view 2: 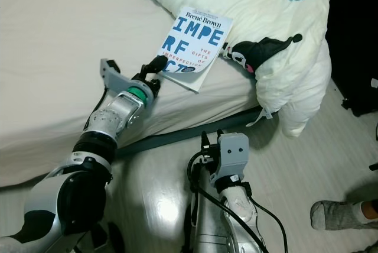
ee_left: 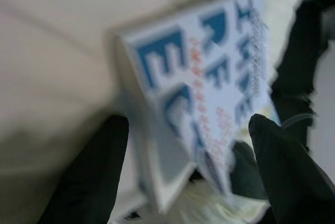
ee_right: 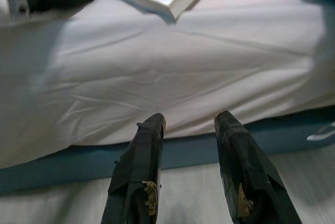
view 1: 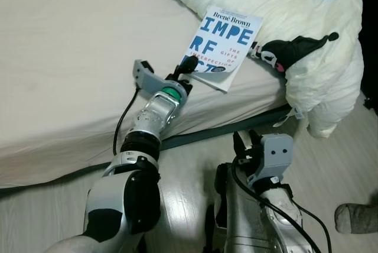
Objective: Clean up the room
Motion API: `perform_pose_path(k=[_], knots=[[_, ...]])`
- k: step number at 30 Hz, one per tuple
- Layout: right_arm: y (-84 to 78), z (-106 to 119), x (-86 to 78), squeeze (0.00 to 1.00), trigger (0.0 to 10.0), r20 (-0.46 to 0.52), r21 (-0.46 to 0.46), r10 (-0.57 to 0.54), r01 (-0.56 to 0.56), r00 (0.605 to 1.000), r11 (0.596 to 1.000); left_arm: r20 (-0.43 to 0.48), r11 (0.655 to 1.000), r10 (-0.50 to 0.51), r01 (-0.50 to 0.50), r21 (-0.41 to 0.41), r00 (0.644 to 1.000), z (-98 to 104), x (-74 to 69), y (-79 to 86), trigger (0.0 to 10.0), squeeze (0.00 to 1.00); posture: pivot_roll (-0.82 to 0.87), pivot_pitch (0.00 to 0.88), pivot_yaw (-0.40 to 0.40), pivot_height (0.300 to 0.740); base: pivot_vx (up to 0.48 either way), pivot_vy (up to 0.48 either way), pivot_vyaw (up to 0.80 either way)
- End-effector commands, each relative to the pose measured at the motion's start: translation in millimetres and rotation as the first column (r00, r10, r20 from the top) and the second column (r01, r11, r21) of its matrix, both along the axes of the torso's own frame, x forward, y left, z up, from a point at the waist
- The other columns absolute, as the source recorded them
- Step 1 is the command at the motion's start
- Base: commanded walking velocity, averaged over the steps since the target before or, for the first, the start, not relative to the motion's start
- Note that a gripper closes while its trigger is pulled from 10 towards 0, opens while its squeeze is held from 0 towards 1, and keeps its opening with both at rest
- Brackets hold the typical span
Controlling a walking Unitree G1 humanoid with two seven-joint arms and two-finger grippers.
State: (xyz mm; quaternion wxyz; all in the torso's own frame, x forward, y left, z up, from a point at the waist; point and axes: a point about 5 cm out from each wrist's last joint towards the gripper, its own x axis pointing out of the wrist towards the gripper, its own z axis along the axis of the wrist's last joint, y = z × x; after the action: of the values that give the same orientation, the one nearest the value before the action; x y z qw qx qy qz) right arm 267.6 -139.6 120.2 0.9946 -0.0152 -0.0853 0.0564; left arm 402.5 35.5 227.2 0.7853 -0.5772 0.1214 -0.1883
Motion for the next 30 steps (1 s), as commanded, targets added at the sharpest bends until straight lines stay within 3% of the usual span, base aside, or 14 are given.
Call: perform_pose_path(k=[1,7,10,12,13,15,17,18,20,21,22,25,30], knots=[[-0.2,-8,-6.3,0.0,10.0,-0.037,-0.001,-0.017,0.017,0.999,1.0,0.011,0.985,-0.165,0.166,-0.049,0.986,6,-19.5,-56.8,10.0,0.0,-0.22,0.462,0.021,0.472,0.0,0.0,0.0],[-1.0,-7,-10.8,0.0,10.0,-0.033,0.011,-0.041,0.041,0.999,0.999,0.026,0.991,-0.101,0.098,0.087,0.995,-8,-20.4,-61.8,10.0,0.0,-0.25,0.48,0.039,0.472,0.0,0.0,0.0],[-2.0,-7,-12.4,0.0,10.0,-0.035,0.012,-0.047,0.047,0.998,0.999,0.027,0.992,-0.086,0.083,0.098,0.996,-9,-19.9,-60.7,10.0,0.0,-0.25,0.48,0.039,0.472,0.0,0.0,0.0],[-3.3,-8,-14.6,0.0,10.0,-0.04,0.011,-0.053,0.053,0.998,0.999,0.029,0.988,-0.064,0.059,0.143,0.998,-12,-19.0,-58.4,10.0,0.0,-0.25,0.486,0.043,0.472,0.0,0.0,0.0],[-4.6,-9,-16.8,0.0,10.0,-0.044,0.011,-0.059,0.059,0.997,0.998,0.014,0.976,-0.032,0.028,0.218,0.999,-18,-17.9,-55.0,10.0,0.0,-0.25,0.491,0.046,0.472,0.0,0.0,0.0],[-4.9,-10,-18.6,0.0,10.0,-0.047,0.012,-0.063,0.064,0.997,0.998,-0.024,0.968,-0.013,0.018,0.249,1.0,-26,-17.6,-51.6,10.0,0.0,-0.25,0.496,0.05,0.472,0.0,0.0,0.0],[-4.4,-10,-19.7,0.0,10.0,-0.05,0.015,-0.067,0.068,0.997,0.998,-0.077,0.972,-0.015,0.033,0.232,0.997,-34,-19.2,-50.9,10.0,0.0,-0.25,0.503,0.05,0.472,0.0,0.0,0.0],[-2.6,-10,-20.5,0.0,10.0,-0.051,0.02,-0.07,0.071,0.996,0.997,-0.154,0.985,-0.048,0.072,0.157,0.987,-45,-23.2,-53.7,10.0,0.0,-0.25,0.508,0.051,0.472,0.0,0.0,0.0],[-1.7,-9,-20.7,0.0,10.0,-0.051,0.021,-0.07,0.071,0.996,0.997,-0.174,0.988,-0.063,0.086,0.129,0.983,-48,-24.8,-55.8,10.0,0.0,-0.25,0.508,0.051,0.472,0.0,0.0,0.0],[-0.4,-9,-21.3,0.0,10.0,-0.052,0.023,-0.07,0.071,0.996,0.997,-0.18,0.991,-0.098,0.112,0.07,0.979,-46,-27.4,-61.5,10.0,0.0,-0.26,0.515,0.05,0.472,0.0,0.0,0.0],[-0.4,-9,-21.3,0.0,10.0,-0.052,0.023,-0.07,0.071,0.996,0.997,-0.18,0.991,-0.098,0.112,0.07,0.979,-46,-27.4,-61.5,10.0,0.0,-0.26,0.515,0.05,0.472,0.0,0.0,0.0],[2.0,-10,-24.1,0.0,10.0,-0.059,0.028,-0.07,0.072,0.996,0.997,-0.143,0.979,-0.181,0.165,-0.117,0.973,-30,-31.5,-77.2,10.0,0.0,-0.26,0.518,0.051,0.472,0.0,0.0,0.0],[1.5,-11,-26.7,0.0,10.0,-0.066,0.027,-0.073,0.075,0.995,0.997,-0.056,0.956,-0.207,0.19,-0.223,0.977,-6,-31.6,-86.7,10.0,0.0,-0.27,0.517,0.055,0.472,0.0,0.0,0.0]])
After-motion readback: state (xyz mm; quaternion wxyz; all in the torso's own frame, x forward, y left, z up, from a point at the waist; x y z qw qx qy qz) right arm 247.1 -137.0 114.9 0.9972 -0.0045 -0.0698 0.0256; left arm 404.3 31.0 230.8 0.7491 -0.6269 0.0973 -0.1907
